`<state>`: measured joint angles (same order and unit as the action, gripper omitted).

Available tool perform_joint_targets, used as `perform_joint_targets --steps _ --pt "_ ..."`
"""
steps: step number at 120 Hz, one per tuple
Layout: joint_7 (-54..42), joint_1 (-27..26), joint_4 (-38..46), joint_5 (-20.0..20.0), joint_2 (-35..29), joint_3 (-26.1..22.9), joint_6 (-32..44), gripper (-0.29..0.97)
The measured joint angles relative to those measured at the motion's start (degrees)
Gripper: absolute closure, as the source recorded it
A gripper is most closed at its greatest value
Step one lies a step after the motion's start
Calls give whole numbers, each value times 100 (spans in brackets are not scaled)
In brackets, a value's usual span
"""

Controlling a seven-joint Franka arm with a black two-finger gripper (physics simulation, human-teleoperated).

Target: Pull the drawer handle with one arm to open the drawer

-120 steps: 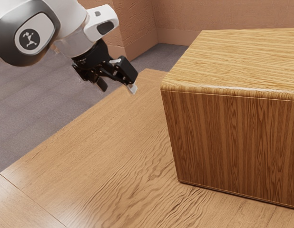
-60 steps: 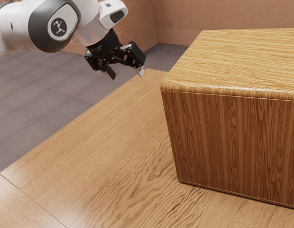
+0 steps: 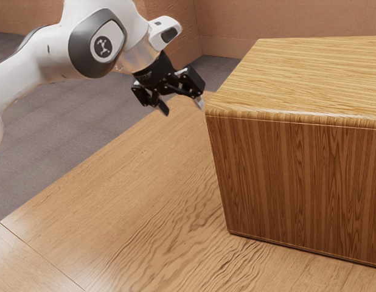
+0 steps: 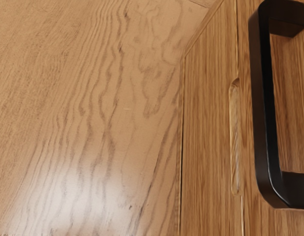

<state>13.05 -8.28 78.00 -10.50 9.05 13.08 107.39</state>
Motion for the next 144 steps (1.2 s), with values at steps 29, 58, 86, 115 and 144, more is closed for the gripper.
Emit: perform_joint_targets --steps 29,58,86,115,144 --pt "-106 120 283 -798 -41 2 376 0" --pt "-184 268 401 -931 -93 0 525 0" --pt "-244 283 -175 -962 310 -55 538 0" --pt "-297 332 -238 -981 395 -60 534 0" --pt "-336 524 -732 -1024 801 -283 502 0"
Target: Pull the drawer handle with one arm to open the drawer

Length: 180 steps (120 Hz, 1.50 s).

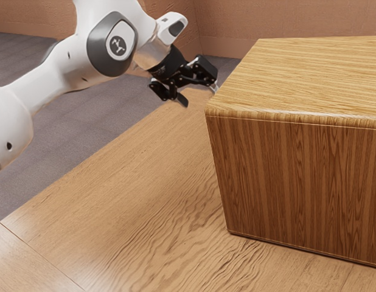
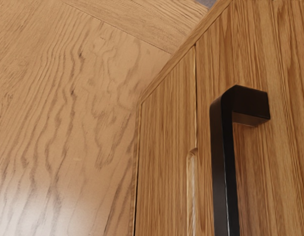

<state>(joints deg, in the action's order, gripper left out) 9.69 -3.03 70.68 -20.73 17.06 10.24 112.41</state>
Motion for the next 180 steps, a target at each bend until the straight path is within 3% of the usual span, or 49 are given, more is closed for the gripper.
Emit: perform_joint_targets --steps 180 --pt "-227 468 339 -239 26 -523 94 0"
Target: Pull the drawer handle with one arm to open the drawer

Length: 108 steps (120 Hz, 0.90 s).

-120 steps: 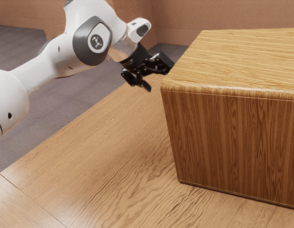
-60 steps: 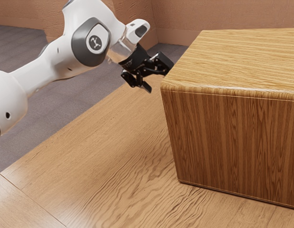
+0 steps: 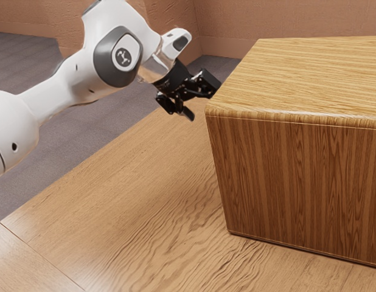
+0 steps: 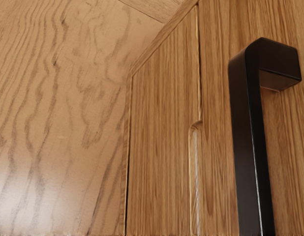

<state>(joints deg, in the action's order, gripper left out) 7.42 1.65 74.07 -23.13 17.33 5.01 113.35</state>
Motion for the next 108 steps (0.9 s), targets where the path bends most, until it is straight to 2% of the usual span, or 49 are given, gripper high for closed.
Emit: perform_joint_targets --steps 54,74,82,99,108 --pt "-24 175 21 5 126 -198 61 0" --pt "-55 458 43 6 136 -285 53 0" --pt "-78 767 114 -1 103 -440 48 0" --pt "-151 2050 165 -25 83 -1275 26 0" --pt "-193 2538 130 -37 45 -1496 -2 0"
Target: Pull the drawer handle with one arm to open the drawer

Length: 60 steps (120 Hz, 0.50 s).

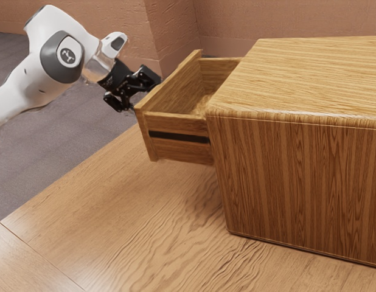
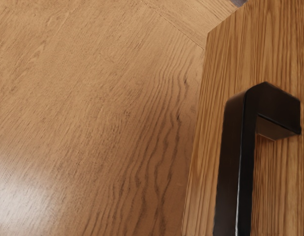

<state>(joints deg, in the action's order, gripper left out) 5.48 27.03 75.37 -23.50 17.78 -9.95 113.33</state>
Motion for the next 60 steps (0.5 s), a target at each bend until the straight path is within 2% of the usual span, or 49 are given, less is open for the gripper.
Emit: perform_joint_targets --steps 8,22,30,36,49,60 --pt "-39 319 -134 -118 -357 49 -78 0" --pt "-95 769 -299 -448 -1006 662 -315 0" --pt "-120 811 -648 -267 -1052 601 -537 0" --pt "-134 445 -792 111 -1033 459 -724 0" --pt "-166 -824 -868 1175 -1006 359 -1257 0" --pt "-152 -1851 -862 1917 -983 349 -1693 0"
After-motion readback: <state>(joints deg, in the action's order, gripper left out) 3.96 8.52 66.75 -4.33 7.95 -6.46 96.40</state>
